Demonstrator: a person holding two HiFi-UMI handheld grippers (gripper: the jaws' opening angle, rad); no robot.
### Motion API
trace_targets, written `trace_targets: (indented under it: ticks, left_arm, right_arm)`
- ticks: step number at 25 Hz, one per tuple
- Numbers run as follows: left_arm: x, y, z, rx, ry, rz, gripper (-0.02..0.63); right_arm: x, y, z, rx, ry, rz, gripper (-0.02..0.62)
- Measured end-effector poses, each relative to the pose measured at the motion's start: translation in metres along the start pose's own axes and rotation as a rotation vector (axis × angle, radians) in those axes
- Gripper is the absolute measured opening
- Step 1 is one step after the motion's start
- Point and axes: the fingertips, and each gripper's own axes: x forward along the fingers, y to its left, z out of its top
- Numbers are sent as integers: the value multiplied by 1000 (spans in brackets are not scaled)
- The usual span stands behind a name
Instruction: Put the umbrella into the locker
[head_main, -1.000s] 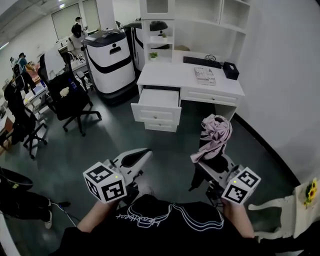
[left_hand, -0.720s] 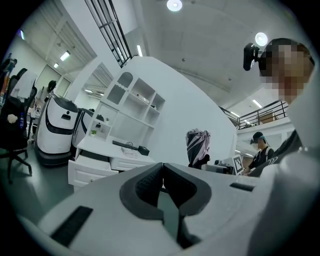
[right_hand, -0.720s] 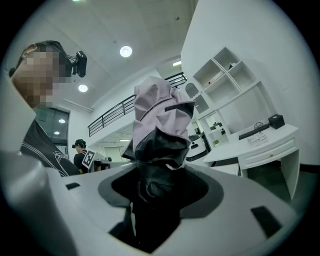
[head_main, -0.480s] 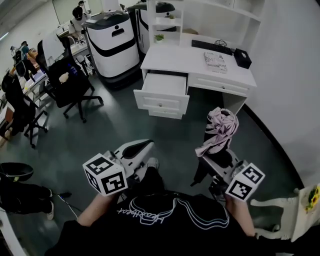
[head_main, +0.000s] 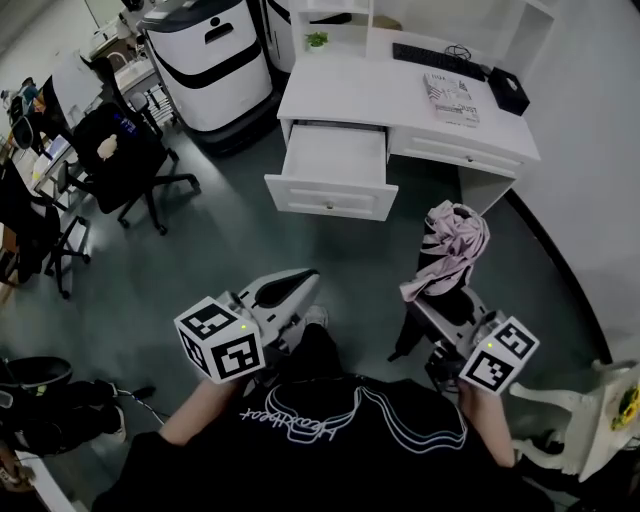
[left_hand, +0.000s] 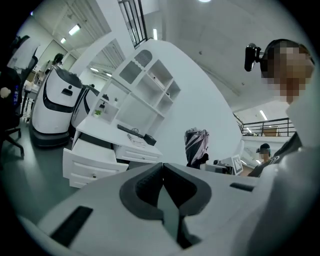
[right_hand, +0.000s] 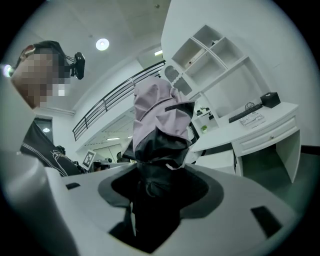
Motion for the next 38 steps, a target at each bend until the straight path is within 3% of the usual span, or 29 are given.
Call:
trace_targets:
  ticks: [7, 15, 22, 30, 38]
  left_arm:
    - [36, 92, 57, -44, 22, -34, 6]
    - [68, 185, 100, -68, 21, -48, 6]
    - [84, 231, 134, -37, 12, -55, 6]
    - [109, 268, 140, -54, 34, -25, 6]
    - [129, 307, 159, -103, 23, 69, 6]
  right_arm:
    - [90, -46, 23, 66, 47, -68, 242]
    - [182, -90, 56, -15, 102, -123, 242]
    - [231, -112, 87, -69, 92, -137, 242]
    - [262, -149, 100, -98, 124, -150, 242]
    - [312, -198, 104, -122, 223, -96, 242]
